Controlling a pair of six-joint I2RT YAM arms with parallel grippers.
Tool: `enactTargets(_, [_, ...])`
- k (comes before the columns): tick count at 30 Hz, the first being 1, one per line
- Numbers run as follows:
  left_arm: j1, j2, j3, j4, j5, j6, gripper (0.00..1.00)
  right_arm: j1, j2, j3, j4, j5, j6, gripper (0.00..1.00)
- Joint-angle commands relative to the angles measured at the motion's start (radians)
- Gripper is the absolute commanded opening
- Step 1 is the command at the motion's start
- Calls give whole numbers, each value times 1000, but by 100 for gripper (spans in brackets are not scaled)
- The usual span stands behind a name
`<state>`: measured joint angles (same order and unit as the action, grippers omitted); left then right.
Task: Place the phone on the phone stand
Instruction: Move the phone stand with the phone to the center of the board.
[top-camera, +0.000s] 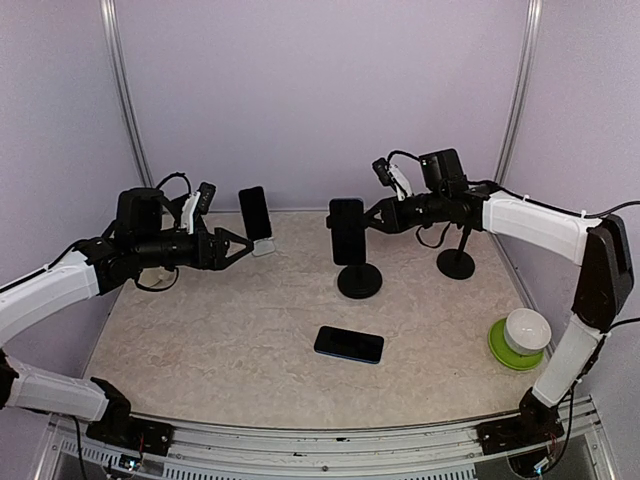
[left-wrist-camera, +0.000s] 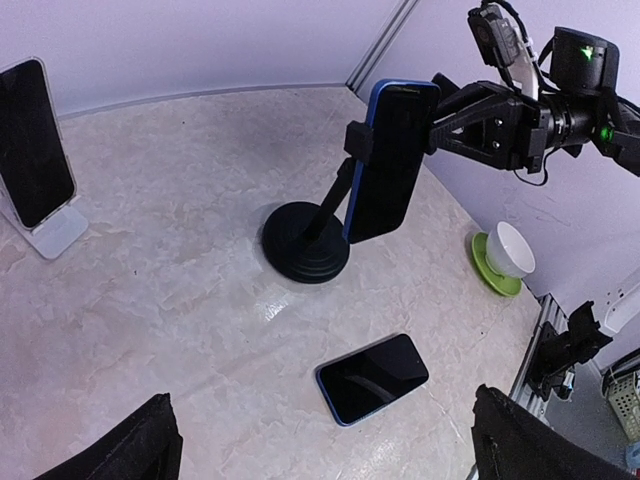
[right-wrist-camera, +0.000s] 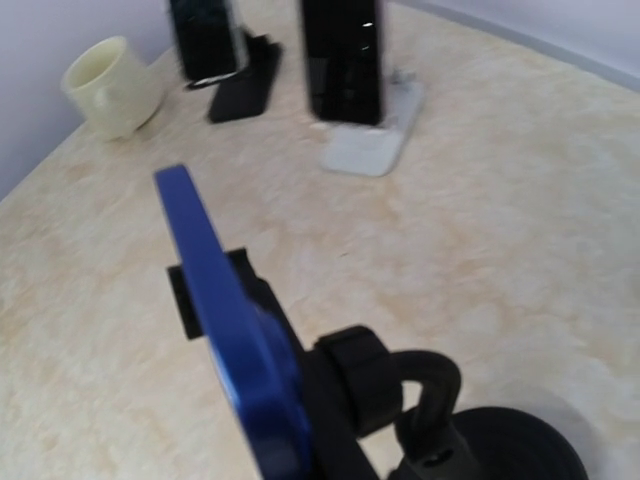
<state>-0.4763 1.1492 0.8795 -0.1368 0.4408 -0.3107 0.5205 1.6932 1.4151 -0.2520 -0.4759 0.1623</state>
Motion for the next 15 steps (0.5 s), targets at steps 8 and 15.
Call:
enactTargets(8, [8, -19, 7, -23, 8, -2, 99, -113, 57, 120, 227, 21, 69, 0])
enactTargets(15, [9, -19, 16, -38, 1, 4, 99, -178, 130, 181, 278, 37, 94, 0])
